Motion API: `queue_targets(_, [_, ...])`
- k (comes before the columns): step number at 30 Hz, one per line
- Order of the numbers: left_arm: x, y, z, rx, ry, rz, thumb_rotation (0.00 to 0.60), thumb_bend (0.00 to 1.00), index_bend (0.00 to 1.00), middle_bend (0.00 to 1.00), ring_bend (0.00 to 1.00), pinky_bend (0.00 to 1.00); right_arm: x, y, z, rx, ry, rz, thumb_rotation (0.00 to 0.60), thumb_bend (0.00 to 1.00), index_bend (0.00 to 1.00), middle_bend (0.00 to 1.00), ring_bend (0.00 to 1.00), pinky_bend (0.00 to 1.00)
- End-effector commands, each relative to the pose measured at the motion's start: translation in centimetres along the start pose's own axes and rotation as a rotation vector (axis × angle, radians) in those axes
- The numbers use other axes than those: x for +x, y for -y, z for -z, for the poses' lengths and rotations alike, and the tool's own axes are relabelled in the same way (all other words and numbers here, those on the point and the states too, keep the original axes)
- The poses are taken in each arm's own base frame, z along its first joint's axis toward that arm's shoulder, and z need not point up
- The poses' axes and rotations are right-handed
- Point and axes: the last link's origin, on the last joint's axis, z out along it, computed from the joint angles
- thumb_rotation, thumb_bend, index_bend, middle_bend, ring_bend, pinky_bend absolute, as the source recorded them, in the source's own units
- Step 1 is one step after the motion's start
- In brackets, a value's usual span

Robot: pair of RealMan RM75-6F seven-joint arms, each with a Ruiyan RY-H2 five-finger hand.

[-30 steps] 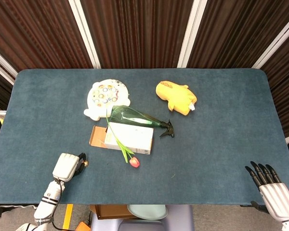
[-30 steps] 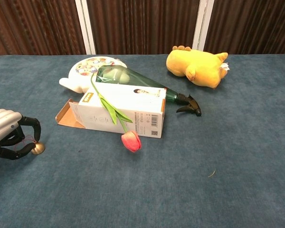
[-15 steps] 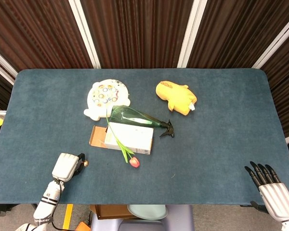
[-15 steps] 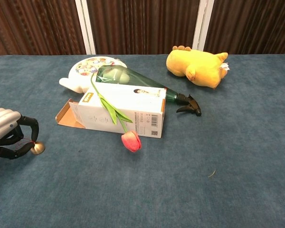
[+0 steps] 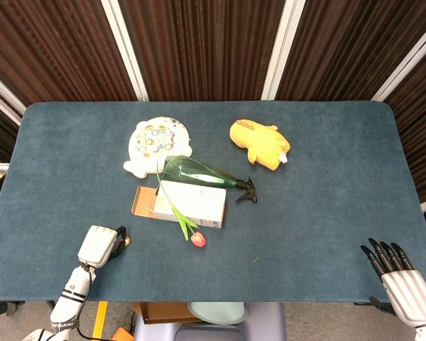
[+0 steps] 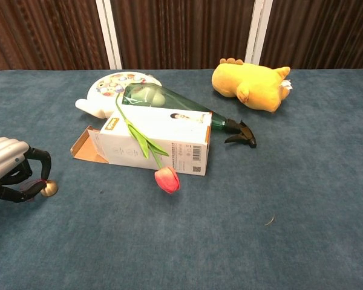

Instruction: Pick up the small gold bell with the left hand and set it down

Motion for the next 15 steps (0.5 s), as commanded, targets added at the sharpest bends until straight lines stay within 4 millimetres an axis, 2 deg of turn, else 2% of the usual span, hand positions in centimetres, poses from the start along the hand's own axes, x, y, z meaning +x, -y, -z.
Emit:
queue_targets(1, [0.02, 0.0, -0.01, 0.0, -0.002, 0.003, 0.6, 0.43, 0.66, 1.0, 1.0, 1.0, -0.02, 0.0, -0.02, 0.0, 0.001, 0.0, 0.6, 0.24, 0.0, 0.0, 0.0, 0.0])
queue_targets(15, [0.4, 0.31, 0.17, -0.006, -0.03, 0.013, 0.6, 0.46, 0.82, 1.0, 1.0, 1.0, -0.06, 0.07, -0.04, 0.0, 0.001, 0.003, 0.6, 0.24, 0.0, 0.0, 0.0, 0.0])
